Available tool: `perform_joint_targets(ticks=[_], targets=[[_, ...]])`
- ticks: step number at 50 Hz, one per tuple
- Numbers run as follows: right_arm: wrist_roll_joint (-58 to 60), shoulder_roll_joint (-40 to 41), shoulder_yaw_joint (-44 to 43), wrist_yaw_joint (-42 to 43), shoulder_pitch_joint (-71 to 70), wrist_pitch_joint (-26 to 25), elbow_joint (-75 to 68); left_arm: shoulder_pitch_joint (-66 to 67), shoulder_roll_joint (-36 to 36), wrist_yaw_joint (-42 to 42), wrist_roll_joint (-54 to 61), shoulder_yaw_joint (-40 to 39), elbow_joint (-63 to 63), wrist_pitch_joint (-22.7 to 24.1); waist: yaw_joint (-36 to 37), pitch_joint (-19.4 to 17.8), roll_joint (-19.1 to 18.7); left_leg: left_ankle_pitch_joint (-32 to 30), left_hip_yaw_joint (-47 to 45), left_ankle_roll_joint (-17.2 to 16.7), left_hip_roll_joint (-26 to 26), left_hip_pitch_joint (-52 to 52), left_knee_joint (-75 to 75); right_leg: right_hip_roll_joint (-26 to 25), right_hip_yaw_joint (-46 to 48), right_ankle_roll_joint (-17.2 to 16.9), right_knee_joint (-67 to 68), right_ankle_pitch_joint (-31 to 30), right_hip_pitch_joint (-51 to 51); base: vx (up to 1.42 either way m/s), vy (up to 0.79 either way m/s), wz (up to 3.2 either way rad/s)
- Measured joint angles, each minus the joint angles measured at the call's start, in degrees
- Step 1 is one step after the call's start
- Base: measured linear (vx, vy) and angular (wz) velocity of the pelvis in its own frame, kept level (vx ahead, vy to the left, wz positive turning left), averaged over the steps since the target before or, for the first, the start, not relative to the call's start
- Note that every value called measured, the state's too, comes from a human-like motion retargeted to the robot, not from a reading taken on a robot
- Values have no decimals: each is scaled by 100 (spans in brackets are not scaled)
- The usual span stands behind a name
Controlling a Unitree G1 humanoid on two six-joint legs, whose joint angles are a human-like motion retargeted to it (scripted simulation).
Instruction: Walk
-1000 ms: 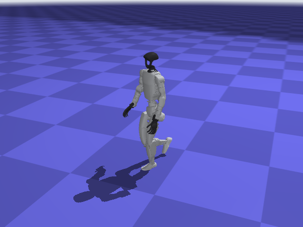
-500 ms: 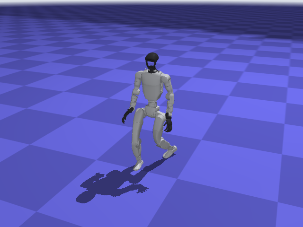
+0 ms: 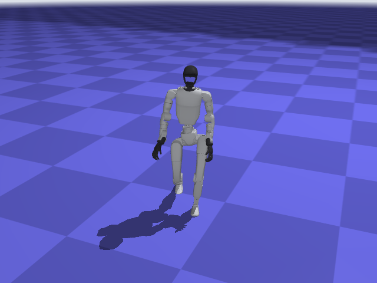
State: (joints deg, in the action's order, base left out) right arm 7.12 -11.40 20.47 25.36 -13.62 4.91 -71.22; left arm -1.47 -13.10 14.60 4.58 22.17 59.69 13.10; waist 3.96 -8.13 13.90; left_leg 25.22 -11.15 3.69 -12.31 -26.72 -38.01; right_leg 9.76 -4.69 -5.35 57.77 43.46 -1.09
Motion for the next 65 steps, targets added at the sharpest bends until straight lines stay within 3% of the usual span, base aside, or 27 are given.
perform_joint_targets(ticks=[2,4,5,7,10,12,14,15,20,25,27,29,32,34,37,39,43,47,50,52,55,57,58,62,63,65], targets=[[-122,131,-41,-303,174,-18,-216,-56,-129,-211,129,56,67,-64,-28,27,572,-434,-62,229,-768,735,880,557,-332,-505,641,-742,-55,76,15,57],[-262,209,-40,-564,351,-55,-337,-89,-165,-304,198,56,82,-114,-124,13,835,-508,33,392,-1212,1220,1259,792,-516,-878,1540,-1980,183,71,7,67],[-325,240,-30,-683,419,-76,-378,-113,-193,-335,216,44,75,-133,-174,-2,913,-521,127,441,-1364,1493,1476,836,-565,-965,2006,-2644,379,70,4,68],[-369,285,-14,-766,590,-84,-394,-107,-226,-313,195,80,54,-130,-324,-63,1000,-308,279,486,-1615,1837,1382,1091,-606,-932,2801,-2978,778,71,9,74],[-448,222,-16,-893,628,-52,-295,-324,-354,-299,194,15,72,-167,-540,-180,713,-529,925,415,-1585,3048,2595,1149,-517,-377,3304,-2468,1710,73,11,61],[-512,226,-46,-902,767,-7,-234,-308,-362,-281,172,-2,87,-180,-673,-285,706,-396,1168,368,-1647,3497,2657,1249,-484,-128,3187,-1816,2174,74,4,68],[-638,189,-77,-972,789,36,-135,-403,-409,-329,162,-101,143,-214,-782,-388,372,-350,1531,307,-1298,4147,3145,880,-211,77,2561,-1444,2577,76,1,70],[-693,202,-98,-991,839,53,-110,-387,-415,-340,151,-112,172,-220,-814,-438,375,-254,1645,306,-1292,4326,3116,831,-204,82,2233,-1265,2764,75,-2,72],[-872,211,-178,-1093,830,30,-93,-447,-492,-526,-52,-201,521,-186,-717,-487,-330,81,2056,191,-416,5083,3438,-424,73,-119,-792,-1118,3041,74,-5,52],[-897,293,-351,-940,888,24,-172,-139,-469,-532,-189,-425,825,-263,-493,-411,-298,383,2003,86,-379,5315,2508,-605,-73,-48,-845,-1226,3029,72,-9,39],[-953,335,-445,-863,910,31,-221,53,-422,-555,-133,-598,955,-301,-472,-401,-413,419,1869,-121,-152,5108,1276,-741,86,131,-567,-1372,2734,72,-12,56],[-1077,363,-500,-804,903,60,-239,241,-375,-630,-13,-761,1050,-336,-534,-366,-844,303,1732,-573,464,4356,-880,-1197,519,423,-575,-1459,2373,61,-12,76],[-1254,269,-544,-793,847,120,-116,382,-262,-787,133,-891,1014,-423,-469,-117,-1606,-816,1705,-1289,1463,2985,-3430,-2063,992,882,-944,-1501,2121,58,-10,39],[-1279,183,-548,-770,788,140,-6,348,-198,-827,192,-890,894,-458,-323,-82,-1719,-971,1462,-1156,1964,2271,-4454,-2249,1049,1029,-976,-1318,1889,65,-11,22],[-1239,82,-532,-812,526,115,139,135,-195,-858,244,-885,618,-496,-83,-99,-1532,-146,947,-415,2502,1155,-5137,-2169,956,1076,-1219,-1022,1382,72,-11,18],[-1221,61,-473,-903,357,110,244,53,-175,-855,262,-881,466,-481,60,-124,-1338,461,600,-86,2555,578,-4854,-1995,831,1043,-1281,-745,1041,79,-5,-2],[-1229,105,-350,-1102,85,140,423,-68,-86,-880,296,-777,416,-447,155,-181,-884,904,77,-65,1986,-68,-2733,-1455,588,871,-1336,-203,395,84,4,-5],[-1062,170,-170,-1267,-49,112,418,-230,-16,-969,162,-580,621,-463,-58,-57,-288,325,-60,-268,791,52,398,-725,380,564,-1135,120,162,83,10,13],[-944,236,-41,-1352,53,70,317,-229,13,-1017,137,-455,718,-497,-113,59,-80,132,-114,-165,488,-19,338,-401,264,365,-414,175,103,81,12,-18],[-897,298,7,-1447,194,30,178,-234,-11,-1055,214,-410,802,-522,-152,149,182,-97,-223,17,150,164,308,46,237,38,304,-422,161,81,14,-9],[-908,388,70,-1687,418,-49,-31,-247,-109,-1107,400,-390,839,-536,-318,145,688,-286,-329,350,-626,771,724,956,124,-502,1877,-2158,605,75,14,19],[-906,396,125,-1808,445,-95,-99,-305,-213,-1108,476,-403,765,-544,-473,97,816,-348,-232,494,-972,1355,1303,1415,4,-411,2770,-2828,1237,73,14,14],[-890,395,146,-1807,506,-98,-110,-296,-234,-1075,482,-370,744,-535,-563,62,855,-230,-206,525,-1084,1508,1234,1663,10,-257,3114,-2712,1477,75,13,6],[-899,305,205,-1788,552,-49,-43,-403,-338,-982,510,-361,730,-560,-907,-64,633,-108,143,476,-1158,2689,2036,1819,162,364,3181,-1602,2590,77,9,-9],[-930,263,225,-1786,524,-23,0,-460,-362,-980,506,-401,752,-562,-971,-87,397,-63,255,446,-967,3057,2370,1528,348,461,2827,-1375,2784,80,4,-20],[-968,252,205,-1763,565,19,39,-459,-364,-981,454,-373,788,-543,-1114,-121,326,148,355,433,-908,3428,2398,1275,446,454,2041,-988,3152,79,1,-13]])
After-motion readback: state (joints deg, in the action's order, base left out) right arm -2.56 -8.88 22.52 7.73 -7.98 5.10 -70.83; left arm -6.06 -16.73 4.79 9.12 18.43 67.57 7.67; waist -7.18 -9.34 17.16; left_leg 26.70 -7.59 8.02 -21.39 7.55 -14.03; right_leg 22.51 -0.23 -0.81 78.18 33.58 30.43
